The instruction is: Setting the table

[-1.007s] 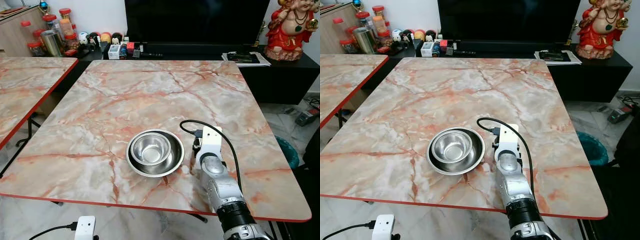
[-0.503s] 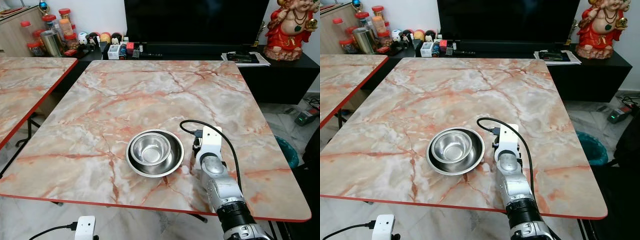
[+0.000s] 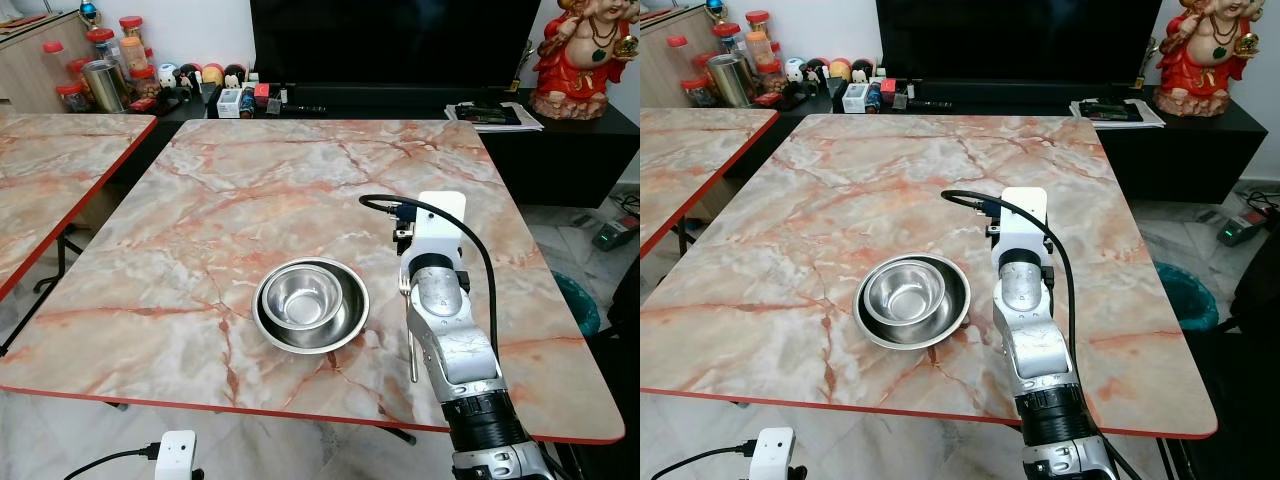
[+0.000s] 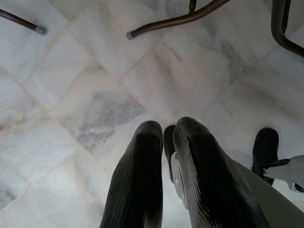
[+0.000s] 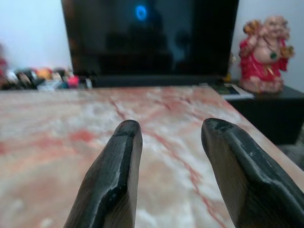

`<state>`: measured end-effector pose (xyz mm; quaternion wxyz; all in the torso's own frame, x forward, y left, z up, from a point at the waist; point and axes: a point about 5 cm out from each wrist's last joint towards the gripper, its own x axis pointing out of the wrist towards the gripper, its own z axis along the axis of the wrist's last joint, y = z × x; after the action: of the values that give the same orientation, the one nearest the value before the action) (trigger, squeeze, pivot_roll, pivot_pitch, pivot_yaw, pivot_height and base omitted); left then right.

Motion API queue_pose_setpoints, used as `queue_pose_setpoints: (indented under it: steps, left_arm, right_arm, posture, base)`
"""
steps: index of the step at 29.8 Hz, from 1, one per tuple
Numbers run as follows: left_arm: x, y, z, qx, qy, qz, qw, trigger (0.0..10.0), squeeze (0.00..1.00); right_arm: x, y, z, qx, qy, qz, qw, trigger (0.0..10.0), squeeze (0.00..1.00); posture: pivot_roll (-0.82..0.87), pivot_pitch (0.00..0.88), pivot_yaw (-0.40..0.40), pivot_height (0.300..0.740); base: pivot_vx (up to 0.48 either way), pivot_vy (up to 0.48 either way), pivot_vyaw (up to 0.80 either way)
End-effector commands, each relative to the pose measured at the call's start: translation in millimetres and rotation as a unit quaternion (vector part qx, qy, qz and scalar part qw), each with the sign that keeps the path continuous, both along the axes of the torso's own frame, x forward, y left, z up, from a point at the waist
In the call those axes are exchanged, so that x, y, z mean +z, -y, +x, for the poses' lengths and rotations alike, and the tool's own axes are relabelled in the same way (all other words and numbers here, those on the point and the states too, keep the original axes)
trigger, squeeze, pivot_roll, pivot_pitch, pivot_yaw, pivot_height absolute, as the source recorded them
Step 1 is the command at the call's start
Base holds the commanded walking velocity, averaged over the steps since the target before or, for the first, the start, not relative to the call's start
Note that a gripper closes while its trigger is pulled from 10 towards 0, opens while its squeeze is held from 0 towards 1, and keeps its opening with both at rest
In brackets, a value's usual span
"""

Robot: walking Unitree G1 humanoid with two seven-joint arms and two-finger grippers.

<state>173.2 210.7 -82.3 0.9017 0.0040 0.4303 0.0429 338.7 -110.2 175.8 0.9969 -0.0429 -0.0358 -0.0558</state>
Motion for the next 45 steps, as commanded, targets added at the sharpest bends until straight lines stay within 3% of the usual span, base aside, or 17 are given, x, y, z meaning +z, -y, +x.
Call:
queue_pose_setpoints:
  steps: [1, 10, 45]
  left_arm:
    - [1.7, -2.9, 1.9, 0.002, 0.007, 0.009, 1.0, 10.0, 0.0]
    - [5.6, -3.2, 8.7, 0.018, 0.028, 0.004, 0.999, 10.0, 0.0]
    - [5.8, -5.9, 7.2, 0.021, 0.032, 0.005, 0.999, 10.0, 0.0]
  right_arm:
    - [5.5, -5.5, -1.7, 0.019, 0.023, 0.011, 0.999, 10.0, 0.0]
    - [10.8, 0.7, 0.6, 0.025, 0.061, 0.016, 0.998, 10.0, 0.0]
    - [18.9, -5.4, 1.9, 0.038, 0.097, 0.02, 0.994, 10.0, 0.0]
  posture:
    - [-0.01, 0.0, 0.019, 0.74]
    - [-0.01, 0.0, 0.019, 0.74]
    - [-0.01, 0.0, 0.02, 0.74]
  base:
    - [0.0, 0.0, 0.0]
    - [0.0, 0.037, 0.0]
    - [0.0, 0.434, 0.0]
